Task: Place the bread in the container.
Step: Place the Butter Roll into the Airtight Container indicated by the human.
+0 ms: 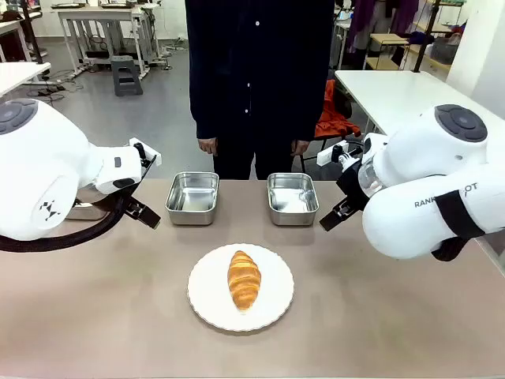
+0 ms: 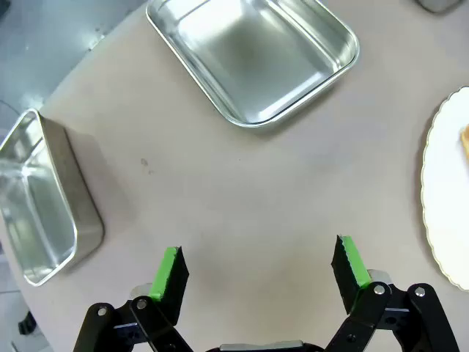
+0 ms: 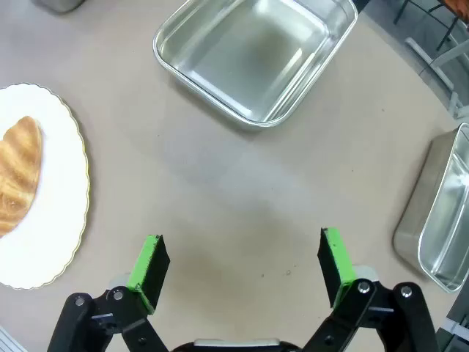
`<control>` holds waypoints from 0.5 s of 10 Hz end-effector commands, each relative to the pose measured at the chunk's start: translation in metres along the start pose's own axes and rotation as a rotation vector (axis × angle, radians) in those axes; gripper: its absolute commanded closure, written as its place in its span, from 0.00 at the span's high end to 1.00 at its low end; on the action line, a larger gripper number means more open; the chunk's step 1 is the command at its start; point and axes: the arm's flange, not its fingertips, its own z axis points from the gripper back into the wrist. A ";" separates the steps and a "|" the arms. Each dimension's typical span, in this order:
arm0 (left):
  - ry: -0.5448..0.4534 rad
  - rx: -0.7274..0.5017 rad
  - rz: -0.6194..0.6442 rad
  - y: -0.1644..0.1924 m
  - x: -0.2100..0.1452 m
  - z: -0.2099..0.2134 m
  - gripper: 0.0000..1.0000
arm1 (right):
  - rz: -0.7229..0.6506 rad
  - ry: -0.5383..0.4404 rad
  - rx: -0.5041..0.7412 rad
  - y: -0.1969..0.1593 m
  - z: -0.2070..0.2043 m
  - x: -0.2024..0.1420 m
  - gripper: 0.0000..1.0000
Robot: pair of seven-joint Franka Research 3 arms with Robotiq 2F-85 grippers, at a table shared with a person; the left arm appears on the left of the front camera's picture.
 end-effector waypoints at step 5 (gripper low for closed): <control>0.000 0.000 0.000 0.000 0.000 0.000 1.00 | 0.000 0.000 0.000 0.000 0.000 0.000 1.00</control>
